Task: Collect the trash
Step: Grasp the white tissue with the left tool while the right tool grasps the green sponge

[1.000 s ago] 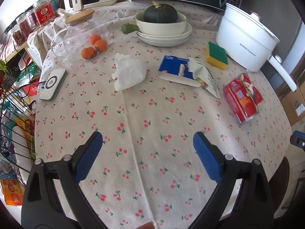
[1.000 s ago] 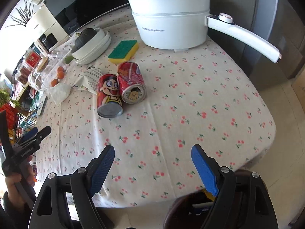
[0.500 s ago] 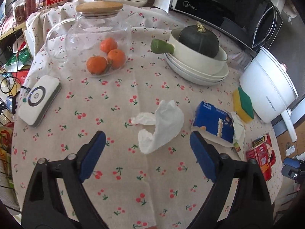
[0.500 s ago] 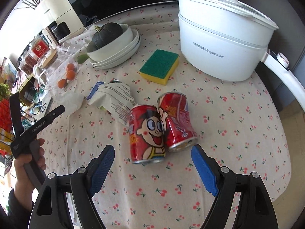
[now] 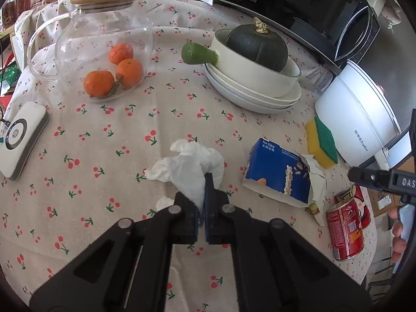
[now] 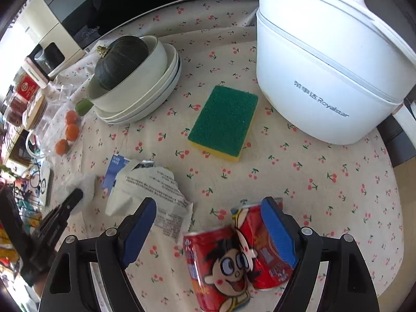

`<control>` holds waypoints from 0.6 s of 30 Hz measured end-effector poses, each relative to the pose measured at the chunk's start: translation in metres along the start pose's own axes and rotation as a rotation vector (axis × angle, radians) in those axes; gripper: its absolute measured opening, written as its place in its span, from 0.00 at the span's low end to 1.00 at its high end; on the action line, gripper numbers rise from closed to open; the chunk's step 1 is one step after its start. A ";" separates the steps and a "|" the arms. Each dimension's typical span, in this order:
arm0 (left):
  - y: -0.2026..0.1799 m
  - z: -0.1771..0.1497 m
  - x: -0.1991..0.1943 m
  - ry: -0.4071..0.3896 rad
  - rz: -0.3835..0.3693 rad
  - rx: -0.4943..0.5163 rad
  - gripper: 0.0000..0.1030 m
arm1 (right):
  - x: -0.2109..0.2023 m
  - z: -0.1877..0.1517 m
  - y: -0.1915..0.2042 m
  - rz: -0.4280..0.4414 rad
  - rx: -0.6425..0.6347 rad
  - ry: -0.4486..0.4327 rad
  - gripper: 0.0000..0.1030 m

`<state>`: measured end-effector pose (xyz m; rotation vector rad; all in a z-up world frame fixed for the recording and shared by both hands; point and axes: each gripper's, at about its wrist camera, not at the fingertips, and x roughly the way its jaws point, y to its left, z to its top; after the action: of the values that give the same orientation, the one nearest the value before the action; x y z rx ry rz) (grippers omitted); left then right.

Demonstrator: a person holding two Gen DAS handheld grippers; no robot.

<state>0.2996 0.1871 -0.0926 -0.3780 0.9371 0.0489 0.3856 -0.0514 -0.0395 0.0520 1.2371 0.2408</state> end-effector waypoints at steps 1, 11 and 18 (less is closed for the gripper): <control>0.000 -0.001 -0.001 0.002 -0.003 0.000 0.03 | 0.004 0.006 0.001 -0.019 0.001 -0.011 0.82; -0.006 -0.001 0.000 0.006 0.024 0.044 0.02 | 0.039 0.038 0.006 -0.079 0.072 -0.031 0.82; -0.008 -0.001 -0.002 0.003 0.030 0.055 0.02 | 0.059 0.048 0.015 -0.134 0.028 -0.050 0.77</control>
<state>0.2996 0.1792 -0.0892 -0.3127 0.9447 0.0497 0.4466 -0.0196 -0.0756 -0.0004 1.1892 0.1054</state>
